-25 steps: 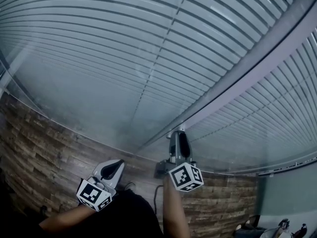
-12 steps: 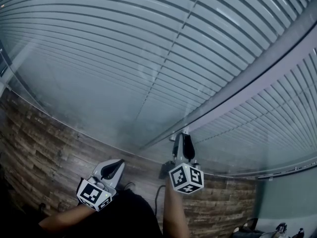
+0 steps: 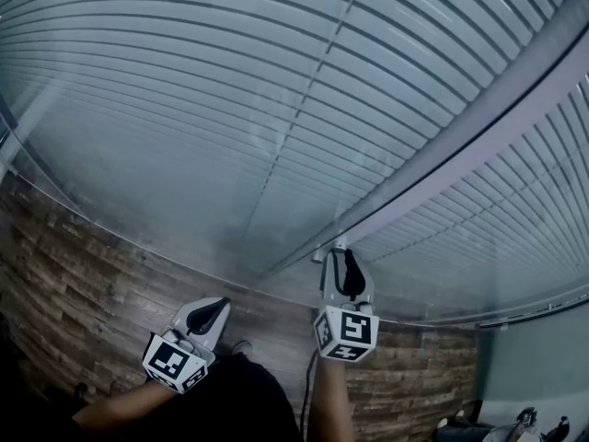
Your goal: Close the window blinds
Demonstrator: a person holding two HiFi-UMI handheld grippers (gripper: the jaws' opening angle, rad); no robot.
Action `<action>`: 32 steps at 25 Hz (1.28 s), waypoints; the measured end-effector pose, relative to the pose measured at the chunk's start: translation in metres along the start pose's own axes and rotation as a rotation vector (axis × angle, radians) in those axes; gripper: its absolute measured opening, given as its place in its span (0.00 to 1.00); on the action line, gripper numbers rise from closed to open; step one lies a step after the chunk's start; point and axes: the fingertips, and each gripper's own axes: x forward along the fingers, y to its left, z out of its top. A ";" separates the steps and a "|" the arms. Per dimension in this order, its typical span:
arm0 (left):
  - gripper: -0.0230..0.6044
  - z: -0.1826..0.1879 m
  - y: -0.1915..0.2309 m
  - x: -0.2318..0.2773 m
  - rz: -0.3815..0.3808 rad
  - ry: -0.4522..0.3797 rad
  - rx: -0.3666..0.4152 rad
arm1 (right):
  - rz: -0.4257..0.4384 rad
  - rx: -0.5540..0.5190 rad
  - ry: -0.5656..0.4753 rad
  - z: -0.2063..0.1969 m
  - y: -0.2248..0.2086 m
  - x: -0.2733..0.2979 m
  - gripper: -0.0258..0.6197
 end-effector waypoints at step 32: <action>0.04 -0.001 0.004 -0.010 0.013 -0.003 -0.026 | -0.031 -0.350 0.119 -0.001 -0.001 0.001 0.18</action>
